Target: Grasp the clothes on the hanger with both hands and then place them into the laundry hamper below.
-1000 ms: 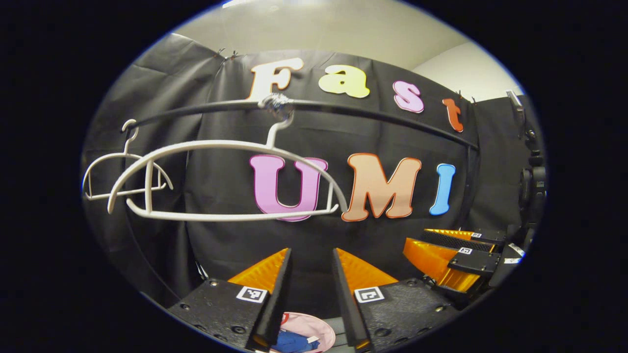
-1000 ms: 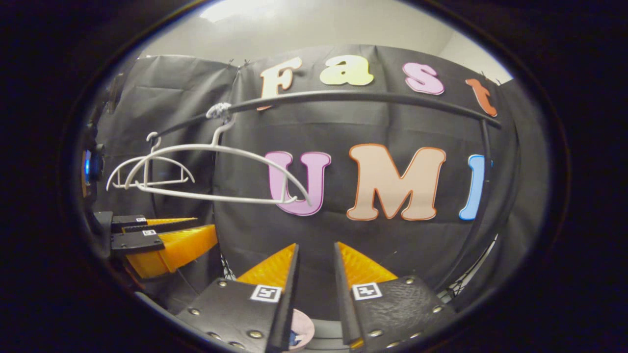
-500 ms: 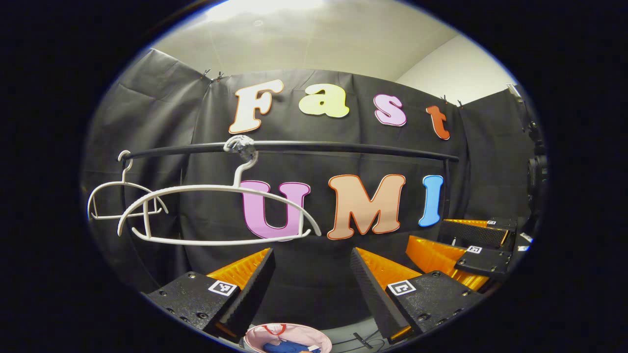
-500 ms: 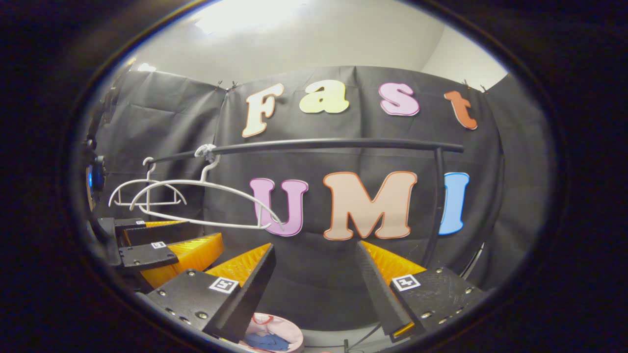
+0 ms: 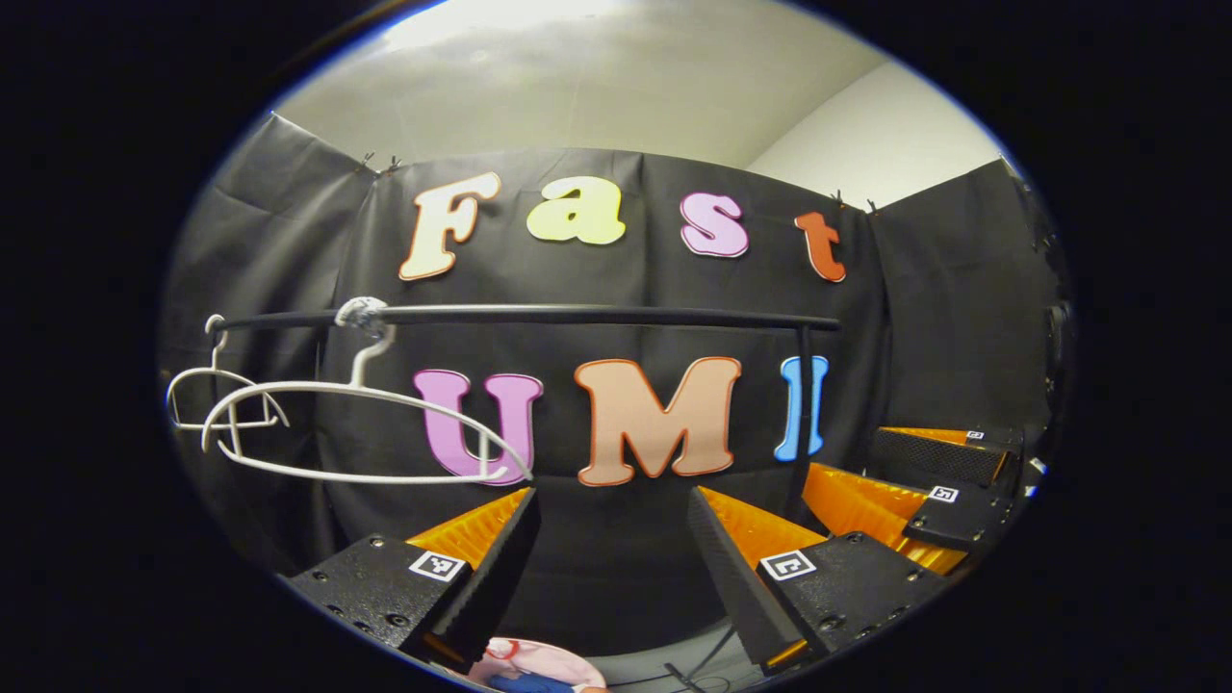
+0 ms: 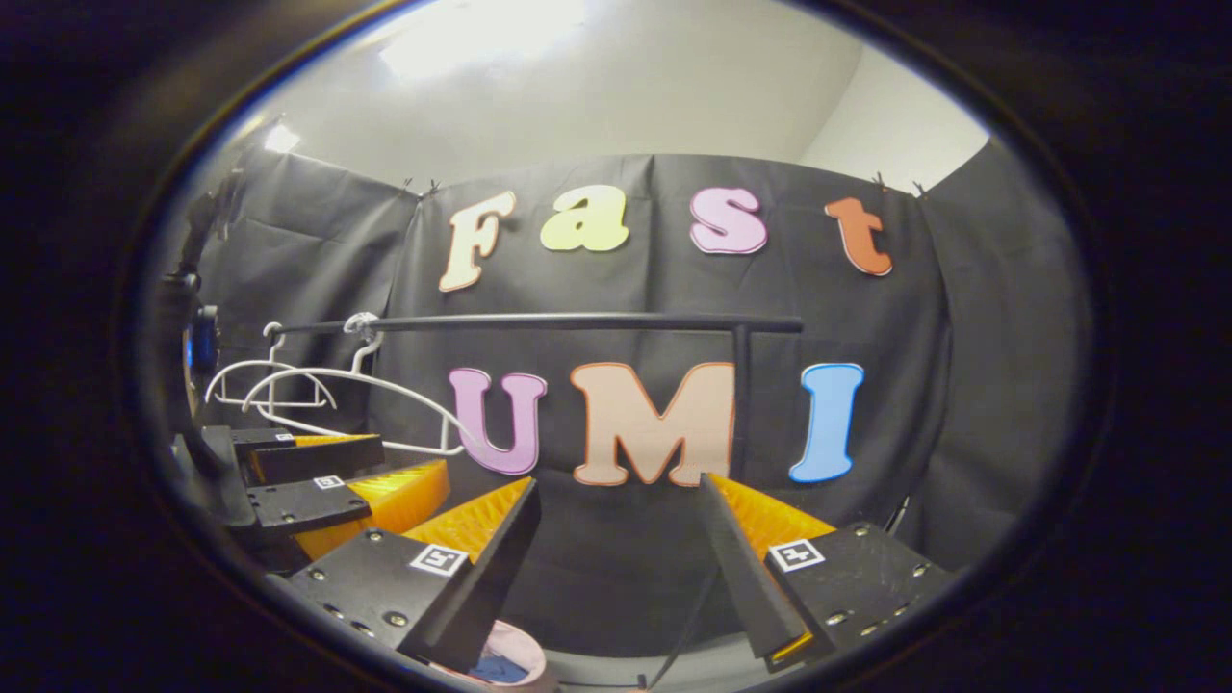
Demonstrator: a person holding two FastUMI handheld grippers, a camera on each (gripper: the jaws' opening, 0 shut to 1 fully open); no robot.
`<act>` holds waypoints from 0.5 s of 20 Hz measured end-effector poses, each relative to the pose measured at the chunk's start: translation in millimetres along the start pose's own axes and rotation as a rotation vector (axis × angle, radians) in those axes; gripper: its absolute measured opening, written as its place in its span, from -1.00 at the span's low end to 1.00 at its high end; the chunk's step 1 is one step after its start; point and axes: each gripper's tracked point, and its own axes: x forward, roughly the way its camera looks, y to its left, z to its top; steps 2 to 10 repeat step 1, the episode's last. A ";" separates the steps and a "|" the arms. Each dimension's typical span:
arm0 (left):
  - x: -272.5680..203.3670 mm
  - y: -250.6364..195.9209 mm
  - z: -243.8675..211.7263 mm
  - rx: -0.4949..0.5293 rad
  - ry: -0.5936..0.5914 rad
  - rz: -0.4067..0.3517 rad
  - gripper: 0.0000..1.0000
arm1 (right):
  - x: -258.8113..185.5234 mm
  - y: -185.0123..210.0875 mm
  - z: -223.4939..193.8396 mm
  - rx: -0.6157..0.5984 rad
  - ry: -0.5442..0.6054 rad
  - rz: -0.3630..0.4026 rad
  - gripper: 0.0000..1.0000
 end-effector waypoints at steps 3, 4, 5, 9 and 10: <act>3.1 -14.5 -1.5 -0.006 0.000 -0.010 0.86 | -3.6 -13.3 -0.3 0.003 -0.001 -0.011 0.96; 3.1 -14.5 -1.5 -0.006 0.000 -0.010 0.86 | -3.6 -13.3 -0.3 0.003 -0.001 -0.011 0.96; 3.1 -14.5 -1.5 -0.006 0.000 -0.010 0.86 | -3.6 -13.3 -0.3 0.003 -0.001 -0.011 0.96; 3.1 -14.5 -1.5 -0.006 0.000 -0.010 0.86 | -3.6 -13.3 -0.3 0.003 -0.001 -0.011 0.96; 3.1 -14.5 -1.5 -0.006 0.000 -0.010 0.86 | -3.6 -13.3 -0.3 0.003 -0.001 -0.011 0.96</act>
